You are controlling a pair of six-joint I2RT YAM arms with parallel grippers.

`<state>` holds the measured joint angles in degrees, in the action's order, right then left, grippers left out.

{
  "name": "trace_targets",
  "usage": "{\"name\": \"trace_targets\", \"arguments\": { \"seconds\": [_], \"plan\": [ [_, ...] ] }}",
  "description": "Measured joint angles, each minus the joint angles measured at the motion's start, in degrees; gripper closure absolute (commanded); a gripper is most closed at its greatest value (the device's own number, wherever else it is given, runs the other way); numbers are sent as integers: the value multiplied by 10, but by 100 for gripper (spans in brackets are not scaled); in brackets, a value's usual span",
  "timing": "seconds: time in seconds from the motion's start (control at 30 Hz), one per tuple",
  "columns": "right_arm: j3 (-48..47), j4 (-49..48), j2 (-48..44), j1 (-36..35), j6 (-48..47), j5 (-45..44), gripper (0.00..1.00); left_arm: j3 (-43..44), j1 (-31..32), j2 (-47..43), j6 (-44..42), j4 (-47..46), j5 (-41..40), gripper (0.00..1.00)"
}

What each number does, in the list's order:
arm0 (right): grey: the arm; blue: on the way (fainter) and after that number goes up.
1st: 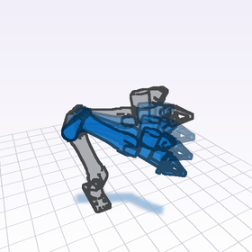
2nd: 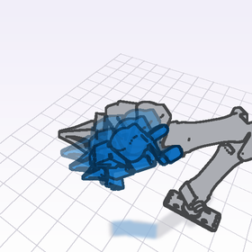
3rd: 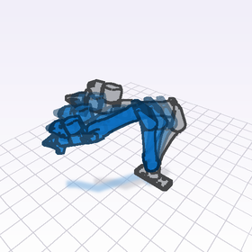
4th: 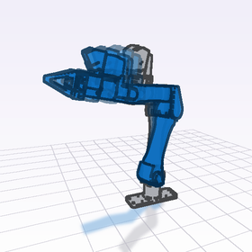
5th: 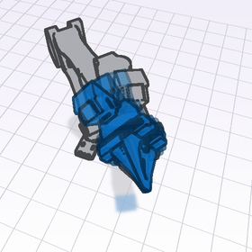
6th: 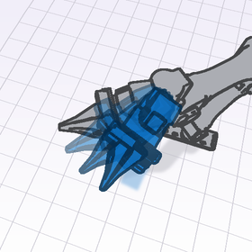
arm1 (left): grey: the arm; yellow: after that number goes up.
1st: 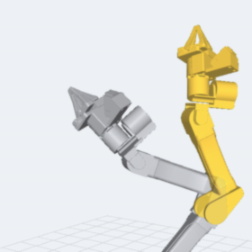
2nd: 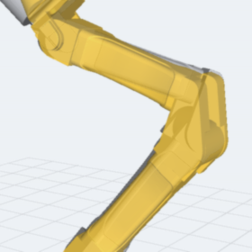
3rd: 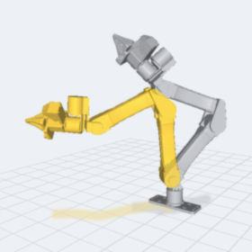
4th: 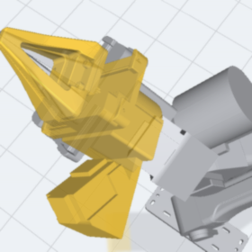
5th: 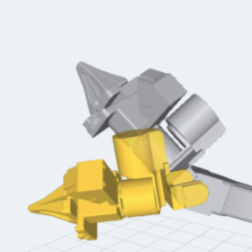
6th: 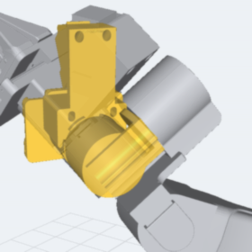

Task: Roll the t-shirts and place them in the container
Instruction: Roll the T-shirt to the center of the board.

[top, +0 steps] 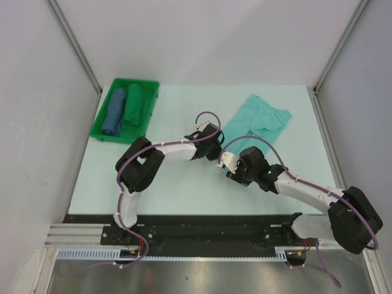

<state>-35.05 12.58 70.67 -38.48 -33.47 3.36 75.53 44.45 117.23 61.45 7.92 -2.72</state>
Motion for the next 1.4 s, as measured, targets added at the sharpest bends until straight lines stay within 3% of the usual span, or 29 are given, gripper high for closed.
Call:
{"name": "trace_targets", "arguments": {
  "seconds": [0.2, 0.4, 1.03, 1.23, 1.4],
  "plan": [
    [0, 6, 26, -45, 7, -30, 54, 0, 0, 0, 0, 1, 1, 100],
    [-5, -12, 83, -32, 12, -73, 52, 1, -2, 1, 0, 2, 5, 100],
    [-14, -40, 106, -30, 24, -130, 45, 10, -7, 3, -3, 17, 11, 98],
    [-18, -34, 107, -11, 23, -98, 54, 11, -8, 4, -4, 17, 15, 98],
    [-34, -9, 116, 42, 16, 4, 61, 11, -10, 4, -4, 17, 18, 94]
  ]
}}
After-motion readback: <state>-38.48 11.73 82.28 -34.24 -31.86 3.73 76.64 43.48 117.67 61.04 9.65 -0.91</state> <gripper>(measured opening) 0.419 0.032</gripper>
